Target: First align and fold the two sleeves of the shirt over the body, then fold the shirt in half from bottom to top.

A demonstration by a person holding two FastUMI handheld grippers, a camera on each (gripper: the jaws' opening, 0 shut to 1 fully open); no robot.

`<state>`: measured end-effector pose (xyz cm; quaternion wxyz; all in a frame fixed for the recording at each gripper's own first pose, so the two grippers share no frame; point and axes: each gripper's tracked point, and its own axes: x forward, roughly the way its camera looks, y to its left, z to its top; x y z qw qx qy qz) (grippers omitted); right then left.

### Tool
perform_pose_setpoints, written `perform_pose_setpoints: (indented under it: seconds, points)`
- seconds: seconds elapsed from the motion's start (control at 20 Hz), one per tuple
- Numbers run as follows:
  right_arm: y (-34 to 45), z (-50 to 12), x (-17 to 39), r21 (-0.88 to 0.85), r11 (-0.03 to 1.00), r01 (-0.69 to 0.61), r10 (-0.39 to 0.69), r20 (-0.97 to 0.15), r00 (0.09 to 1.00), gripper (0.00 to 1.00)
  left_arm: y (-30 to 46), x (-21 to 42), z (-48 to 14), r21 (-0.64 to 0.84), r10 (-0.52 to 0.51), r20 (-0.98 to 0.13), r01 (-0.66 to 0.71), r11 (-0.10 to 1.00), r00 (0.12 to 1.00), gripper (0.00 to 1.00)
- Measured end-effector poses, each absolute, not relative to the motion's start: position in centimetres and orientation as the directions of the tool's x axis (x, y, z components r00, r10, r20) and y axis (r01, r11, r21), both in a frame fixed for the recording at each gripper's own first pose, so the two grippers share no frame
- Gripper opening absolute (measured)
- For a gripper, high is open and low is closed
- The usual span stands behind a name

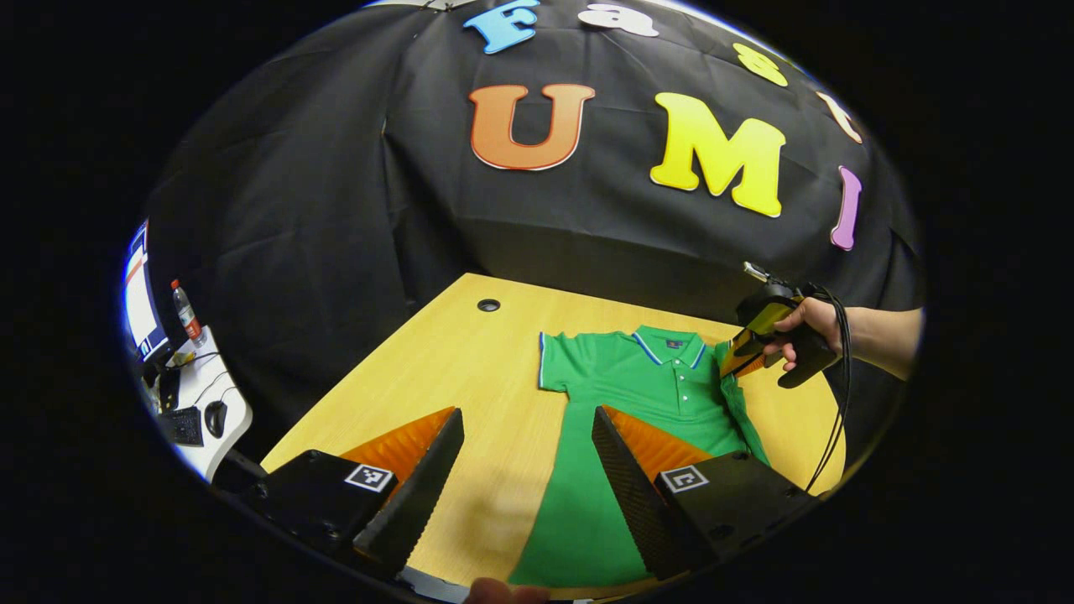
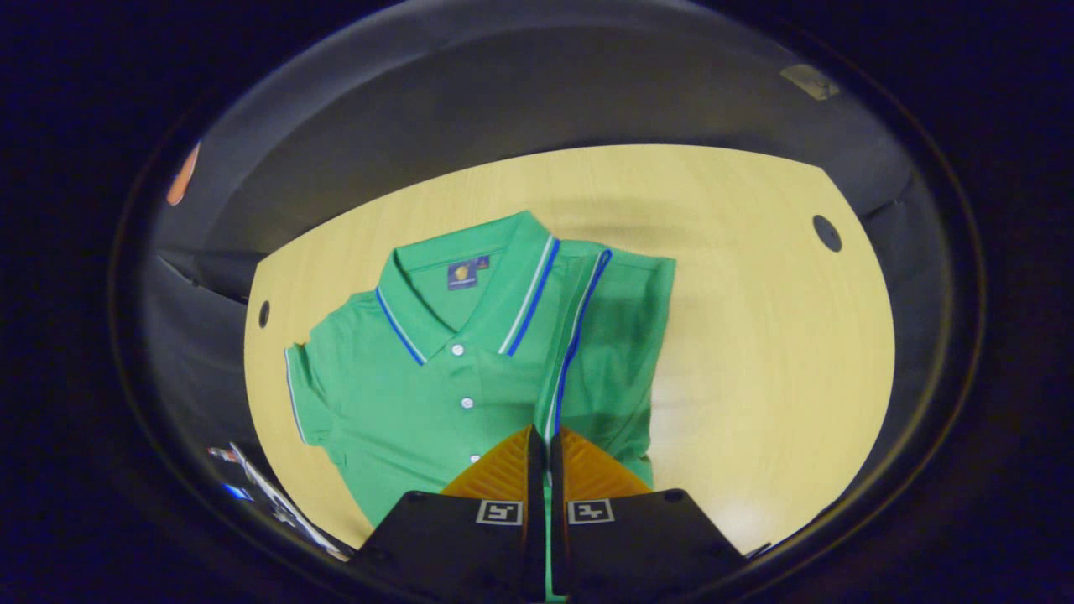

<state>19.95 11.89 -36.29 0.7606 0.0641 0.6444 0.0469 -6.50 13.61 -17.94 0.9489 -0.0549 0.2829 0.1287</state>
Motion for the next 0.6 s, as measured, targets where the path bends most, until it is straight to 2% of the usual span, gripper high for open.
perform_pose_setpoints:
  seconds: [0.05, 0.1, 0.15, 0.25, 0.4, 0.45, 0.6]
  points:
    - [12.8, -36.6, 19.9, 0.160, 0.987, 0.001, 0.158, -0.974, 0.160, 0.00, 14.0, -6.7, -18.0, -0.034, 0.218, -0.556, -0.283, 0.958, 0.802, 0.99]
    - [13.5, -36.9, 20.0, 0.157, 0.988, -0.009, 0.157, -0.975, 0.160, 0.05, 14.4, -6.9, -18.2, -0.036, 0.222, -0.559, -0.291, 0.956, 0.799, 0.99]
    - [14.2, -37.1, 20.2, 0.157, 0.988, -0.013, 0.157, -0.974, 0.163, 0.05, 14.8, -7.0, -18.3, -0.037, 0.227, -0.562, -0.298, 0.954, 0.795, 0.99]
    - [15.8, -37.3, 20.3, 0.194, 0.981, -0.007, 0.192, -0.967, 0.169, 0.15, 15.3, -7.3, -18.4, -0.038, 0.234, -0.568, -0.310, 0.950, 0.789, 0.99]
    - [17.0, -36.7, 19.4, 0.242, 0.970, 0.000, 0.238, -0.957, 0.163, 0.24, 15.5, -7.1, -18.5, -0.046, 0.232, -0.571, -0.313, 0.949, 0.788, 0.99]
    - [16.9, -36.2, 19.2, 0.250, 0.968, -0.002, 0.247, -0.953, 0.174, 0.31, 15.9, -7.0, -18.5, -0.051, 0.226, -0.569, -0.308, 0.950, 0.791, 0.99]
    - [15.0, -34.2, 17.9, 0.235, 0.972, -0.023, 0.233, -0.943, 0.236, 0.83, 15.6, -5.9, -18.8, -0.073, 0.186, -0.573, -0.276, 0.959, 0.798, 0.99]
